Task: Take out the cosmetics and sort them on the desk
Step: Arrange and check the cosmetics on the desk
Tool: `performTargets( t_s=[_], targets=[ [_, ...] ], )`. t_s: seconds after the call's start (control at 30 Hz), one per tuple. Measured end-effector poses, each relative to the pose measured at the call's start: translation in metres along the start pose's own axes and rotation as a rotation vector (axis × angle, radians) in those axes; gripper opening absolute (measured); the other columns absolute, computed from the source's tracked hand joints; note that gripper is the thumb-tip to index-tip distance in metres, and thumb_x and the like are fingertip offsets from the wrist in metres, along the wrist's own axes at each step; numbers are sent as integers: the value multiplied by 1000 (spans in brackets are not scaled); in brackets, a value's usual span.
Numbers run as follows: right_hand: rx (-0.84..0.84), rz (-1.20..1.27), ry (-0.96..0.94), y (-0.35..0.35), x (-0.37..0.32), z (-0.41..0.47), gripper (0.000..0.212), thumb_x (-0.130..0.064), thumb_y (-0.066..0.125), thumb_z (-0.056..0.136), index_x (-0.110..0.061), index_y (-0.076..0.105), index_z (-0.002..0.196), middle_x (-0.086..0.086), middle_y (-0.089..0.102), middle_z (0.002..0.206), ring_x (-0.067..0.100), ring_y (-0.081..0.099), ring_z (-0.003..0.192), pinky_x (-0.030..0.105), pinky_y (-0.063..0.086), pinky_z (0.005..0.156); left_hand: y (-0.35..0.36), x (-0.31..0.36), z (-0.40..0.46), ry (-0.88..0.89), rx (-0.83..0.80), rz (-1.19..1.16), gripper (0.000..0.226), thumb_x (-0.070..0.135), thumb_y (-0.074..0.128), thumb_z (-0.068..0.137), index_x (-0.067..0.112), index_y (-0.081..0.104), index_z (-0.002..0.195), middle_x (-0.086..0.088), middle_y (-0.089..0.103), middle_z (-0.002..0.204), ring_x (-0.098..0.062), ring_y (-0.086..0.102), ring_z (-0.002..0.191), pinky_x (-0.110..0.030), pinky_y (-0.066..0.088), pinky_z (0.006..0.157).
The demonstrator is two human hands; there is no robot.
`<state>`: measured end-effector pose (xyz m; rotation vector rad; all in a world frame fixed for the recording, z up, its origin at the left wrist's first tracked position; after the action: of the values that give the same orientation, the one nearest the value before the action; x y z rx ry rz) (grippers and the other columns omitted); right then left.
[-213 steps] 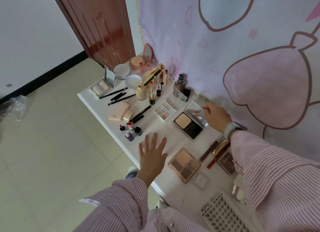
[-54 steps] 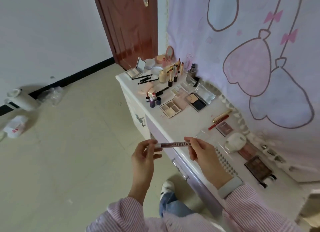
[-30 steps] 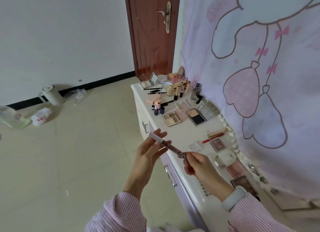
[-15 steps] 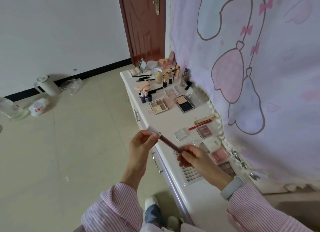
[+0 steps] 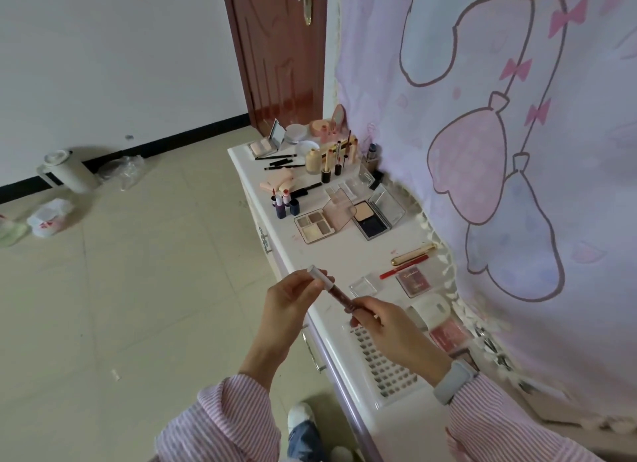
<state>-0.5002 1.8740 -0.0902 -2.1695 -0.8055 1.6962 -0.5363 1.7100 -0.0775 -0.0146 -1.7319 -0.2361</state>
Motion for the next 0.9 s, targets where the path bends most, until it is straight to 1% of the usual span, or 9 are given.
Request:
performTargets(
  t_s=[0.03, 0.1, 0.2, 0.37, 0.57, 0.67, 0.77, 0.8, 0.9],
  targets=[
    [22, -13, -19, 0, -1, 6, 14, -21, 44, 96, -28, 55, 99, -10, 60, 86, -4, 53, 64, 11, 42, 57, 0, 0, 6, 0, 39, -9, 11, 4, 59, 86, 7, 69, 84, 3, 73, 92, -8, 67, 93, -9, 47, 77],
    [98, -58, -67, 1, -3, 19, 14, -20, 47, 94, -20, 60, 100, -9, 55, 89, 1, 49, 77, 9, 39, 66, -1, -1, 18, 4, 113, -26, 7, 4, 61, 85, 2, 67, 83, 1, 73, 84, -7, 68, 86, -8, 47, 73],
    [185, -94, -116, 1, -10, 37, 16, -17, 50, 93, -10, 62, 102, -11, 46, 90, 7, 45, 87, 6, 36, 74, -7, 1, 34, 30, 206, -57, 11, 7, 63, 84, -3, 66, 85, 1, 73, 77, -6, 67, 80, -8, 47, 71],
    [225, -105, -136, 1, -15, 55, 15, -16, 54, 91, -10, 62, 102, -15, 45, 89, 3, 45, 88, 3, 35, 75, -13, -1, 51, 33, 279, -99, 12, 9, 64, 84, -2, 67, 80, 2, 71, 71, -4, 66, 75, -8, 46, 70],
    [317, -102, -102, -6, -14, 68, 12, -10, 66, 82, -7, 61, 93, -7, 48, 87, 1, 47, 78, 2, 39, 70, -23, 3, 68, 24, 419, -172, 12, 12, 65, 84, 3, 68, 77, 7, 70, 66, 2, 64, 69, -4, 44, 65],
    [332, -75, -53, -8, -7, 69, 14, -10, 68, 79, -11, 59, 89, -9, 49, 85, 0, 47, 72, 3, 40, 67, -26, 8, 75, 31, 375, -158, 11, 10, 65, 84, 4, 67, 76, 8, 70, 65, 2, 64, 68, -4, 44, 65],
    [320, -101, -46, -9, 0, 73, 14, -12, 67, 81, -11, 58, 92, -9, 50, 86, 1, 48, 73, 5, 41, 69, -21, 11, 79, 21, 294, -112, 7, 12, 65, 84, 6, 68, 84, 8, 72, 73, 0, 66, 76, -6, 45, 68],
    [323, -101, -47, -10, 2, 74, 14, -11, 66, 81, -11, 58, 92, -9, 50, 86, 1, 48, 72, 6, 41, 68, -19, 11, 81, 11, 263, -82, 7, 15, 66, 83, 12, 68, 89, 10, 72, 78, 2, 65, 80, -7, 46, 69],
    [390, -26, -22, -16, 14, 80, 14, -9, 64, 83, -15, 55, 93, -5, 53, 88, 3, 51, 67, 7, 43, 62, -15, -1, 86, -16, 186, 94, 31, 29, 63, 85, 24, 58, 115, 15, 66, 103, 5, 60, 96, -13, 44, 81]
  ],
)
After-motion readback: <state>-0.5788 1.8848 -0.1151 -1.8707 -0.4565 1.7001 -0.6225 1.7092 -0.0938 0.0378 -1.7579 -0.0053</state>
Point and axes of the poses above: each hand's wrist, its own z-axis towards the middle knuckle, its own y-axis out of the palm, x = y × z, the point moved 3 cm from there along z, towards the middle knuckle
